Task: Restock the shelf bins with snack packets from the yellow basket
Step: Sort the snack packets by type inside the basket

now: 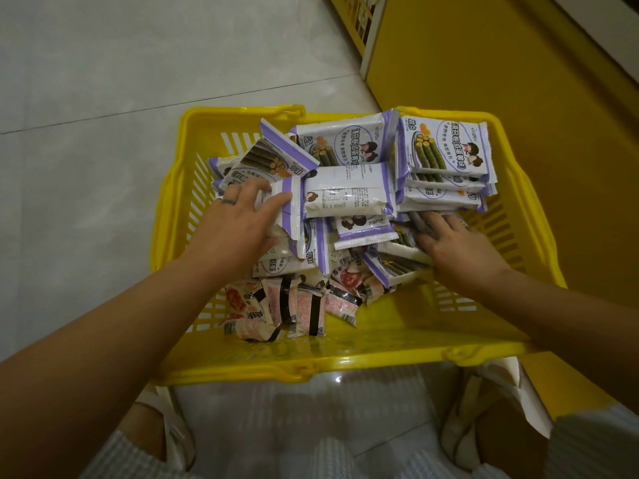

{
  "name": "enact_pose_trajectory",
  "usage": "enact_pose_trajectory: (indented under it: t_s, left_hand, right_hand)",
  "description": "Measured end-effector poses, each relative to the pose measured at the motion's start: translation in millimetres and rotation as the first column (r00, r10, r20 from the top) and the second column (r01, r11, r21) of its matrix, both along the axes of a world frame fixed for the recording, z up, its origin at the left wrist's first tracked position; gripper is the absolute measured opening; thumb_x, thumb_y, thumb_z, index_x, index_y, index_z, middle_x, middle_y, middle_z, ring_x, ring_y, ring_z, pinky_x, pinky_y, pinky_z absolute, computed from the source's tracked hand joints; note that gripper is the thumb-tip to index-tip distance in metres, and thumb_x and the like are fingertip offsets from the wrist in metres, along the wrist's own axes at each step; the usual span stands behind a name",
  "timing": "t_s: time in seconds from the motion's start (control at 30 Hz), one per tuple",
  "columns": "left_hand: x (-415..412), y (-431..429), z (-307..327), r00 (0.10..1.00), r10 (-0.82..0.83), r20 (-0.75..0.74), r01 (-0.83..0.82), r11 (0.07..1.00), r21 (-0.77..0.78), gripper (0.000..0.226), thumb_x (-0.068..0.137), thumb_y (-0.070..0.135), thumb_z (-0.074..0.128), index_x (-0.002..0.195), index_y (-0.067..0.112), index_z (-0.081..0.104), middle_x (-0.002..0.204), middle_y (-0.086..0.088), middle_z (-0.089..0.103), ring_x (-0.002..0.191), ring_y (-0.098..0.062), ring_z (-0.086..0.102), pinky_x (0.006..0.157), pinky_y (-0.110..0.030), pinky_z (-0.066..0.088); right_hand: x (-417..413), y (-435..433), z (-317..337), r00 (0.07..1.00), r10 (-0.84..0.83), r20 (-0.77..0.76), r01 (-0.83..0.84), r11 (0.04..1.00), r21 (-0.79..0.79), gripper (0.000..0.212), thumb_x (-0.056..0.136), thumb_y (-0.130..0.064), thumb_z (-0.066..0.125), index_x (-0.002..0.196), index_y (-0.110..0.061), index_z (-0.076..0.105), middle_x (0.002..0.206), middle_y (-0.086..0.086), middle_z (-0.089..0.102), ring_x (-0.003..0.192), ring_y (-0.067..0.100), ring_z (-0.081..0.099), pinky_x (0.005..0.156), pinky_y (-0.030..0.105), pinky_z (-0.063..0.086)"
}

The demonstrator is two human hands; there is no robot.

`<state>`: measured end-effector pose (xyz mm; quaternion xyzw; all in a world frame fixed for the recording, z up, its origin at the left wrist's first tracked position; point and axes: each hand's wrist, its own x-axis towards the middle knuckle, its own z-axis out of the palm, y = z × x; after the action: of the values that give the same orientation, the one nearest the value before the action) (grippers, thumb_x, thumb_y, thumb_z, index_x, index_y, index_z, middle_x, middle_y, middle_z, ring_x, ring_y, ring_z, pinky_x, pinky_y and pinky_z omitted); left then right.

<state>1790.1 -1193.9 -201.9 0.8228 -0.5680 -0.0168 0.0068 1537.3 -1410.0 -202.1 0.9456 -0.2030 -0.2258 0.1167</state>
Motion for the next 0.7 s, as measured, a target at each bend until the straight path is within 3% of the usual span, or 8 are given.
enact_pose_trajectory:
  t_s: [0.23, 0.4, 0.57, 0.7]
  left_hand:
    - [0.6, -0.1, 0.3, 1.0, -0.007, 0.005, 0.007, 1.0, 0.0, 0.077, 0.08, 0.035, 0.073, 0.145, 0.021, 0.035, 0.14, -0.014, 0.036, 0.118, -0.036, 0.043, 0.084, -0.044, 0.046]
    - [-0.2, -0.3, 1.7, 1.0, -0.008, -0.001, 0.008, 1.0, 0.0, 0.076, 0.08, 0.034, 0.073, 0.144, 0.02, 0.035, 0.14, -0.015, 0.036, 0.119, -0.037, 0.042, 0.085, -0.045, 0.046]
    - [-1.1, -0.3, 3.6, 1.0, -0.008, -0.01, 0.008, 1.0, 0.0, 0.075, 0.079, 0.032, 0.073, 0.144, 0.02, 0.037, 0.139, -0.014, 0.037, 0.118, -0.036, 0.043, 0.084, -0.045, 0.046]
    - [-0.1, 0.5, 3.6, 1.0, -0.018, 0.0, 0.018, 1.0, -0.001, 0.076, 0.08, 0.035, 0.073, 0.144, 0.02, 0.036, 0.139, -0.013, 0.036, 0.118, -0.035, 0.043, 0.084, -0.045, 0.046]
  right_hand:
    - [-13.2, 7.1, 24.0, 0.996, -0.044, 0.077, 0.038, 0.996, 0.075, 0.066, 0.083, -0.03, 0.063, 0.144, -0.019, 0.04, 0.148, 0.006, 0.039, 0.127, 0.025, 0.044, 0.084, 0.034, 0.05]
    - [-18.8, 9.4, 41.6, 0.985, -0.039, 0.171, 0.013, 0.989, 0.148, 0.039, 0.079, -0.018, 0.064, 0.118, -0.013, 0.06, 0.11, 0.005, 0.064, 0.096, 0.024, 0.06, 0.064, 0.032, 0.049]
    - [-13.2, 14.3, 44.4, 0.997, -0.023, 0.068, 0.009, 0.98, 0.201, 0.038, 0.082, -0.035, 0.064, 0.117, -0.024, 0.054, 0.107, -0.006, 0.056, 0.088, 0.013, 0.055, 0.065, 0.023, 0.04]
    - [-6.5, 9.4, 43.2, 0.994, -0.084, -0.076, 0.105, 0.928, 0.357, 0.038, 0.079, -0.034, 0.069, 0.113, -0.027, 0.054, 0.095, -0.007, 0.055, 0.072, 0.006, 0.047, 0.054, 0.02, 0.033]
